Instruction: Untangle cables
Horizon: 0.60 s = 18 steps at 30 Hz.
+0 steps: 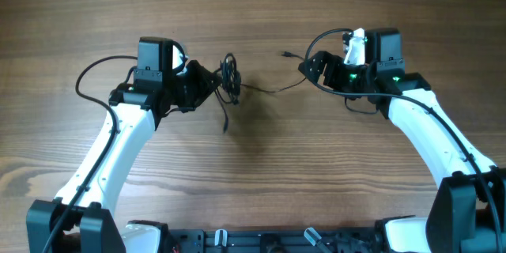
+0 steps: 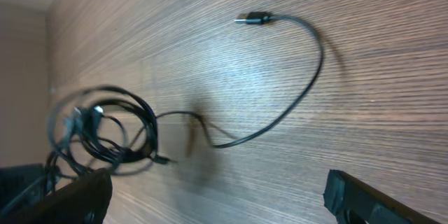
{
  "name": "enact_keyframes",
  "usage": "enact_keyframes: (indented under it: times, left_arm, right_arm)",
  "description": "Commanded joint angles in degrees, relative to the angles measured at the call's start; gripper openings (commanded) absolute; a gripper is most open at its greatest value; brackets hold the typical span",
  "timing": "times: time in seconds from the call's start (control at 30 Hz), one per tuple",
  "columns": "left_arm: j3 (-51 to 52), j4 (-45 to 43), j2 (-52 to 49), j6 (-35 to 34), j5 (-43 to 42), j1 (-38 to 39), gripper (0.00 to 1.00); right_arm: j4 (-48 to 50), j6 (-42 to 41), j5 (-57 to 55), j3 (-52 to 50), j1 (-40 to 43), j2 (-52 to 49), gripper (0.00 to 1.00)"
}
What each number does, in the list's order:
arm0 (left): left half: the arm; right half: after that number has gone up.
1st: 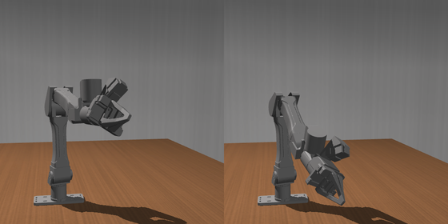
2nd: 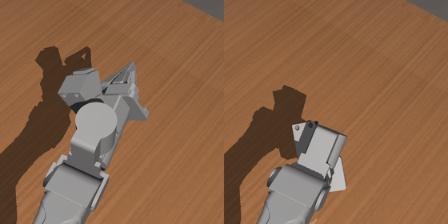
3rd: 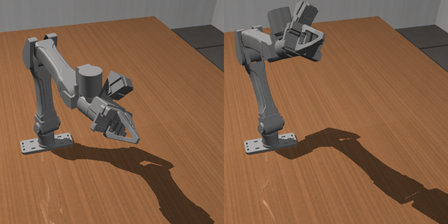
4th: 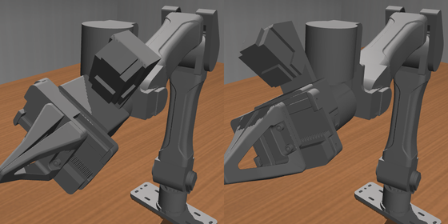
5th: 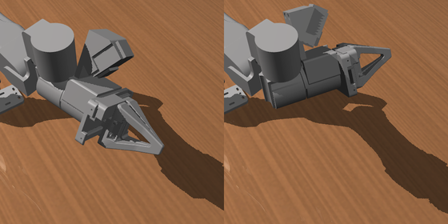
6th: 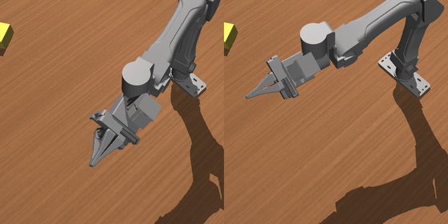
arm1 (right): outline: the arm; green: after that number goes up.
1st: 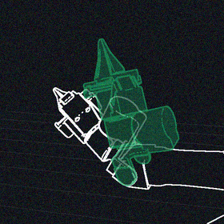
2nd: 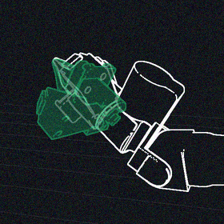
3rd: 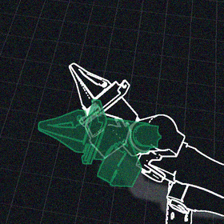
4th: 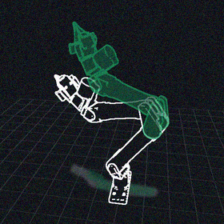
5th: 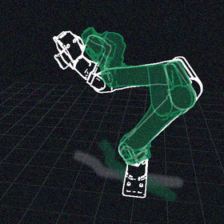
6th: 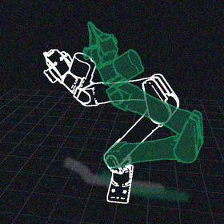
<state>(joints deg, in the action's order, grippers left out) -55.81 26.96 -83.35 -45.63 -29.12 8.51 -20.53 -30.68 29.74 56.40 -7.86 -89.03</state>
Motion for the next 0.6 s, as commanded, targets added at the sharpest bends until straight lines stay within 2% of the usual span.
enact_keyframes:
  times: [0.0, 0.03, 0.17, 0.3, 0.37, 0.4, 0.47, 0.57]
  left_arm:
    - [0.0, 4.5, 0.9, 5.0, 5.9, -0.1, 1.0]
    - [0.0, 6.4, 0.9, 4.0, 9.2, -0.1, 1.0]
    - [0.0, 15.3, 0.9, -9.8, 25.3, -0.1, 1.0]
    - [0.0, 15.3, 0.9, -9.4, 26.9, -0.1, 1.0]
    - [0.0, 11.9, 0.9, -0.1, 23.9, 0.3, 0.74]
    - [0.0, 10.9, 0.9, 1.2, 21.9, 0.6, 0.68]
    - [0.0, 9.2, 0.8, 1.1, 18.8, 1.6, 0.71]
    - [0.0, 8.7, -0.1, -5.1, 21.5, 4.6, 0.72]
  right_arm:
    - [-1.2, 1.0, -2.6, 0.2, 0.0, 0.0, 1.0]
    - [-1.7, 1.4, -2.8, 0.2, 0.0, 0.0, 1.0]
    - [-1.8, 2.2, -2.8, 0.2, 0.0, 0.0, 1.0]
    - [-1.6, 2.2, -3.0, 0.2, 0.0, 0.0, 1.0]
    - [-1.5, 2.2, -3.2, 0.2, 0.0, 0.0, 1.0]
    - [-1.4, 2.2, -3.2, 0.2, 0.0, 0.0, 1.0]
    - [-0.9, 2.1, -4.4, 0.2, 0.0, 0.0, 1.0]
    - [-1.0, 2.0, -5.4, 0.2, 0.0, 0.0, 1.0]
